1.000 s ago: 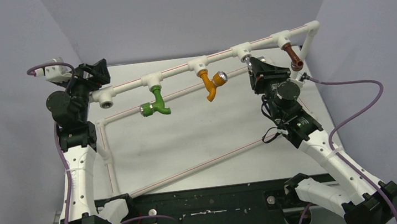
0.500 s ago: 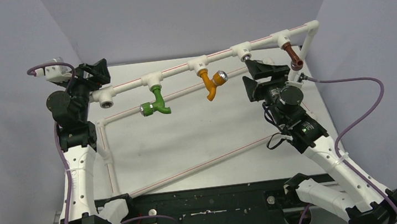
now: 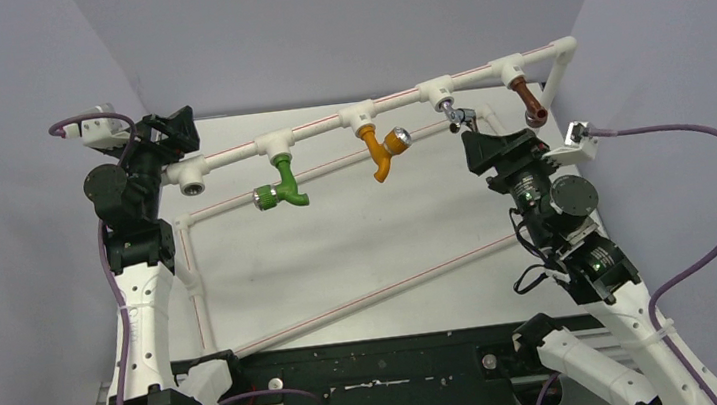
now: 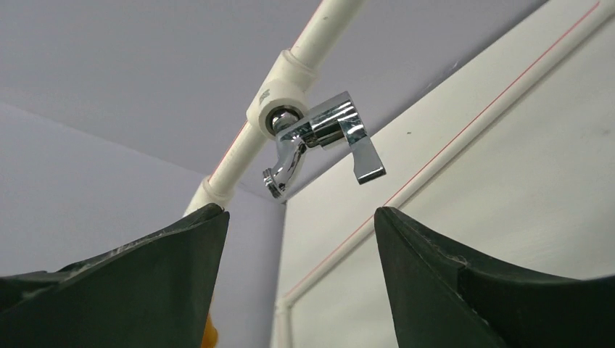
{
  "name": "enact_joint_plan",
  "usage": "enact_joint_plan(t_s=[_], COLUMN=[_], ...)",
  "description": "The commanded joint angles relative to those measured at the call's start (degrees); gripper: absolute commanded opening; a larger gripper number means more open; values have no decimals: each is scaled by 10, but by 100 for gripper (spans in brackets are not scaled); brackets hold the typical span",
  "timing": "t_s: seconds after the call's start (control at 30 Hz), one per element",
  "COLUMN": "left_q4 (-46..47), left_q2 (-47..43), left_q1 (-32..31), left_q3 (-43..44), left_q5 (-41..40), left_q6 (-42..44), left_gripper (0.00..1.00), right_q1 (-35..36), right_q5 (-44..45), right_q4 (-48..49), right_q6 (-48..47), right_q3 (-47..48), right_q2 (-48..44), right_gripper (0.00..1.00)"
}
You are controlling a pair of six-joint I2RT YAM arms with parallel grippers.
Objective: Install the water faucets
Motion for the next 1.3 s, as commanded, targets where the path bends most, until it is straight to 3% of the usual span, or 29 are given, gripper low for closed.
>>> enact_joint_plan(t_s=[0.0,0.33,0.6,0.83,1.27], left_q4=[-161,-161,-143,-142,-143], left_q2=[56,57,56,57,59], left_q1=[5,6,5,5,6], left_q3=[-58,-58,-59,-60,-58], left_q5=[9,12,13,13,11], left_q6=[-3,-5,-5,-6,-5], left_gripper=[90,90,90,90,90], right_q1=[-4,-3,-2,4,4], right_q5=[-77,-210,-228,-152,-109], right_q4=[76,122,151,220,268], right_q6=[-301,-742,-976,-1055,-1051], right_q3=[33,25,13,3,23], right_q2=[-4,29,79,121,183], right_gripper=[75,79,82,80,64])
